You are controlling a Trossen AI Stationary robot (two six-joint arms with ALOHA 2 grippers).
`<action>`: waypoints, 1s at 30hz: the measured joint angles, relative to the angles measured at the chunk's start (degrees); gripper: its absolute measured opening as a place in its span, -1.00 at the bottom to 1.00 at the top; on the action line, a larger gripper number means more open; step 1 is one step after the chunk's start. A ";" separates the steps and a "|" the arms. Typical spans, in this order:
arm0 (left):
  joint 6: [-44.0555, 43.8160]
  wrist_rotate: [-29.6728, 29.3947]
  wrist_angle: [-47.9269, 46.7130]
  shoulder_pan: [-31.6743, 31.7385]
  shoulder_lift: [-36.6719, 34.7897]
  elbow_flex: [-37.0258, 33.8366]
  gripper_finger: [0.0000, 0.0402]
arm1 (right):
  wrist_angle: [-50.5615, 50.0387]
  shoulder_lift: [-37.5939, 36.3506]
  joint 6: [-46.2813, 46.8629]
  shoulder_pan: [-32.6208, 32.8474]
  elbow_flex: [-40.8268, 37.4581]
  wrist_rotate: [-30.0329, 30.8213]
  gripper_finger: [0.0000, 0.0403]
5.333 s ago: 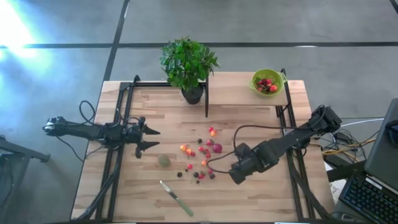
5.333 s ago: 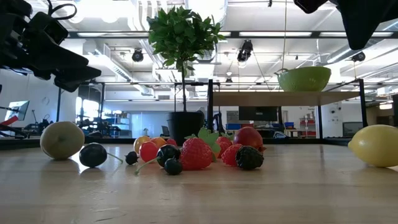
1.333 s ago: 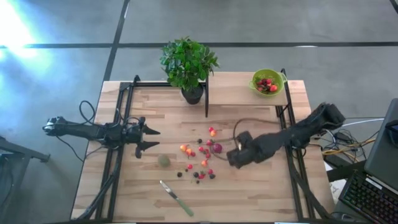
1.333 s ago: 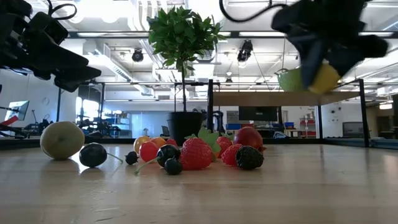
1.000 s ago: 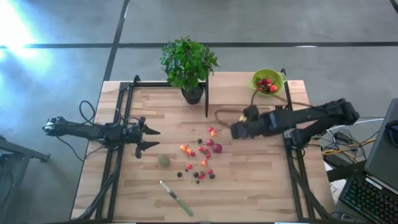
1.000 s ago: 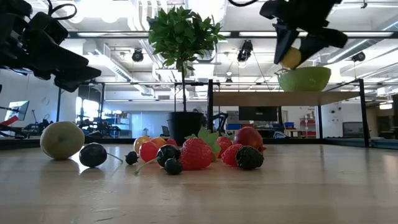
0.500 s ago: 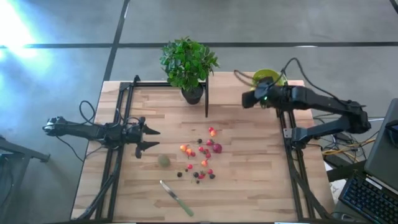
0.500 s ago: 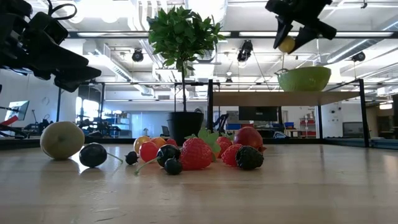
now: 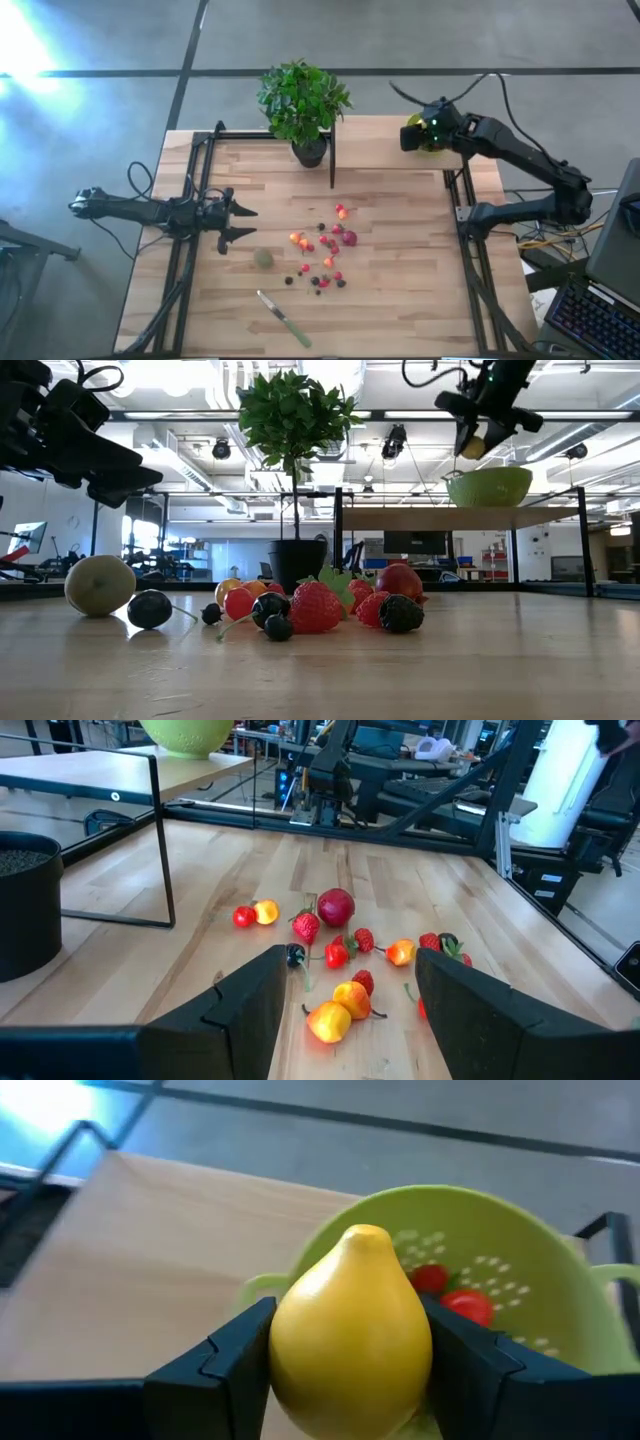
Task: Pick & Place Fruit
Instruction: Put the lemon into the green strainer bowl on the shelf
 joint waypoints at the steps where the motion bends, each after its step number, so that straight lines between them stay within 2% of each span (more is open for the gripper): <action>1: 0.00 -0.02 0.00 0.01 0.00 -0.02 0.14 | 0.00 0.18 -1.05 -1.58 -0.02 -0.65 -0.02; 8: 0.00 -0.01 0.00 0.01 0.00 -0.01 0.14 | 0.02 1.97 -6.98 -10.17 -0.02 -7.58 0.03; 16: 0.00 -0.02 0.00 -0.01 0.00 -0.01 0.14 | 0.07 5.85 -11.79 -15.14 -0.02 -7.87 0.00; 20: -0.01 -0.02 0.00 -0.01 0.00 0.00 0.14 | 0.10 8.07 -13.54 -16.19 -0.04 -8.33 0.06; 27: 0.00 -0.01 0.00 0.01 -0.02 -0.01 0.14 | 0.11 11.46 -16.20 -17.83 -0.04 -8.28 0.01; 30: 0.00 -0.01 0.00 0.02 -0.02 0.00 0.14 | 0.04 12.28 -16.43 -18.06 -0.04 -8.19 0.04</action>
